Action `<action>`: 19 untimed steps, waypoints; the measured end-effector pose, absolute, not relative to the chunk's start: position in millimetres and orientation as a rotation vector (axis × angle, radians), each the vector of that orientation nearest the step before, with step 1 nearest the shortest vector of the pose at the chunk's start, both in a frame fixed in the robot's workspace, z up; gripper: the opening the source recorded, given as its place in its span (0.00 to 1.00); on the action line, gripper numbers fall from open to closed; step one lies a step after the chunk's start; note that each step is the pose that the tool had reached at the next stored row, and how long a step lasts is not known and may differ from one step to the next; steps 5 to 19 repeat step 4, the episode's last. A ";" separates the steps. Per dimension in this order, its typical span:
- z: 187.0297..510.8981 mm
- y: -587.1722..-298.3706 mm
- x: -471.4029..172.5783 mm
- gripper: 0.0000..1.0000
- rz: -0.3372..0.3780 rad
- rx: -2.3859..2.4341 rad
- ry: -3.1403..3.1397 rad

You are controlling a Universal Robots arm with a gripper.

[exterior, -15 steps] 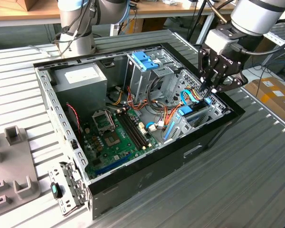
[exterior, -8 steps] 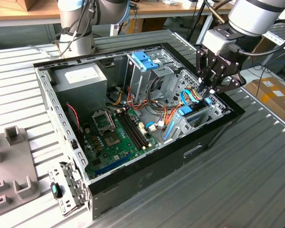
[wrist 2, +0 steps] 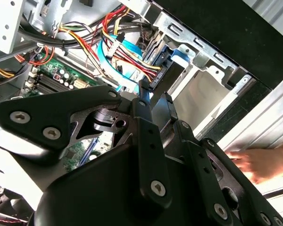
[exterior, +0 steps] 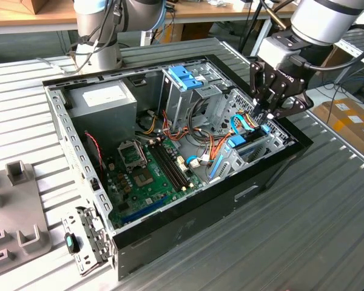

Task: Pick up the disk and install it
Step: 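Insert the second disk wire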

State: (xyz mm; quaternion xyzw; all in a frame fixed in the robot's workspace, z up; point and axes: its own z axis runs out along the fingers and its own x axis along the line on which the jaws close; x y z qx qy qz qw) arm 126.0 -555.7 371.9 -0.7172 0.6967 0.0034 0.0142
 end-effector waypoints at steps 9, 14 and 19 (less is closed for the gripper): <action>371.9 -555.4 126.0 0.30 0.011 -2.233 2.169; 371.9 -555.4 126.0 0.30 0.011 -2.233 2.169; 371.9 -555.4 126.0 0.30 0.011 -2.233 2.169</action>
